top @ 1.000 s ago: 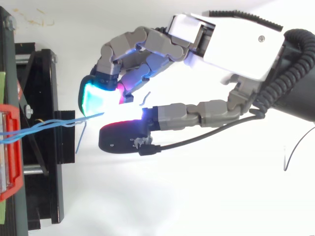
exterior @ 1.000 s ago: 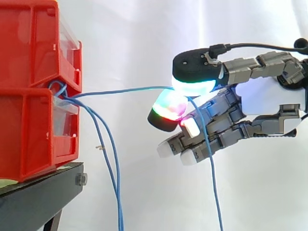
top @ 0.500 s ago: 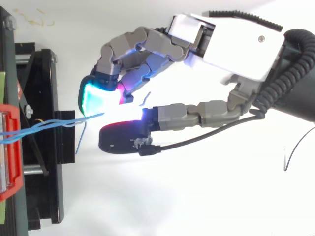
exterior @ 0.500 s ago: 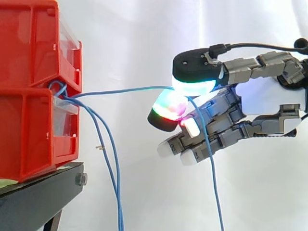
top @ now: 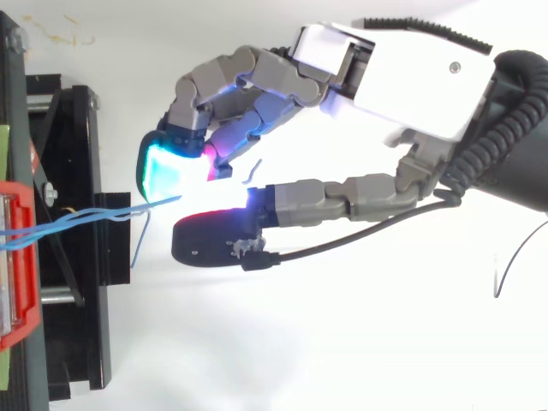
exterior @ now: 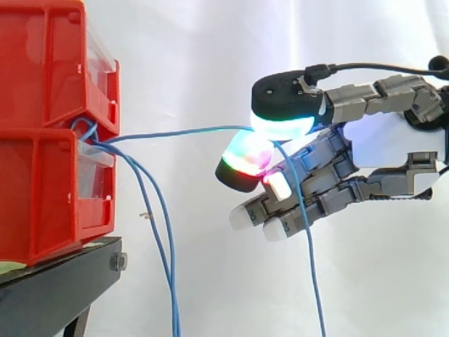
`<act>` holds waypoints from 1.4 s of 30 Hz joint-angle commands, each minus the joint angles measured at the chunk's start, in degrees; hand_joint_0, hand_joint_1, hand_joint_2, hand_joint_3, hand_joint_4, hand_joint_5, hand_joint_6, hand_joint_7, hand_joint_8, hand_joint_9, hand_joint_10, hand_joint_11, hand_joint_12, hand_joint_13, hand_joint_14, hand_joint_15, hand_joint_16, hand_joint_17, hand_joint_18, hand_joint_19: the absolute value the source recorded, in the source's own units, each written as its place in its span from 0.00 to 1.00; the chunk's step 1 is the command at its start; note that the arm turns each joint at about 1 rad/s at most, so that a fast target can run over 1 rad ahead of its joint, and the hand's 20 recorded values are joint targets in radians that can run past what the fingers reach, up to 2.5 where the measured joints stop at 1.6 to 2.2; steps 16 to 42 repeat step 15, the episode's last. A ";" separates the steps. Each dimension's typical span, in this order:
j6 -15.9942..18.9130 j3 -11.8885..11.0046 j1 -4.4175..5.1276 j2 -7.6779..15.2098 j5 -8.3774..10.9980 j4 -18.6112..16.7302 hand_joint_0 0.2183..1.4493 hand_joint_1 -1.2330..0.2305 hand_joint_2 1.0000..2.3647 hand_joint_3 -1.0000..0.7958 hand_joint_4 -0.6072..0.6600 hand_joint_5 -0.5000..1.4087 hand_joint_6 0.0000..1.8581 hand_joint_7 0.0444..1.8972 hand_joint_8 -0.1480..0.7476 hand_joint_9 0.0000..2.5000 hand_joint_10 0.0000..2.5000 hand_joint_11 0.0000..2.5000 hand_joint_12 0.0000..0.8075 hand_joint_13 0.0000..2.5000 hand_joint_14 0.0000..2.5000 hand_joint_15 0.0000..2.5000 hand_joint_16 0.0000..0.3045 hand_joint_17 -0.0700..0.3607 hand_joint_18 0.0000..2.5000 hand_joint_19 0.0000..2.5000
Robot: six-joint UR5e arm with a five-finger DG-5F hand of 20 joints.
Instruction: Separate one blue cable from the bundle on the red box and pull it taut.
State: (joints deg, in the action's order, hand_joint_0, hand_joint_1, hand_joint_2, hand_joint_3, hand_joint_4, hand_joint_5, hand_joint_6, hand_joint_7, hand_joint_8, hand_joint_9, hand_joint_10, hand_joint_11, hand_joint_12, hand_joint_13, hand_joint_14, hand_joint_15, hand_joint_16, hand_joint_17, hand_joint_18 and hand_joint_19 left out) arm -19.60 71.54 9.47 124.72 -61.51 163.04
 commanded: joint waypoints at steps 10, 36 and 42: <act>0.00 0.00 -0.07 0.00 -0.10 0.00 0.31 0.31 0.01 0.59 0.67 0.18 0.46 0.45 0.62 0.39 0.01 0.35 0.55 0.25 0.00 0.08 0.17 0.44 0.25 0.08; 0.00 0.00 0.02 0.00 -0.10 0.00 0.31 0.31 0.01 0.59 0.67 0.18 0.46 0.45 0.62 0.39 0.01 0.35 0.55 0.25 0.00 0.09 0.17 0.44 0.25 0.08; 0.00 0.00 0.02 0.00 -0.10 0.00 0.31 0.31 0.01 0.59 0.67 0.18 0.46 0.45 0.62 0.39 0.01 0.35 0.55 0.25 0.00 0.09 0.17 0.44 0.25 0.08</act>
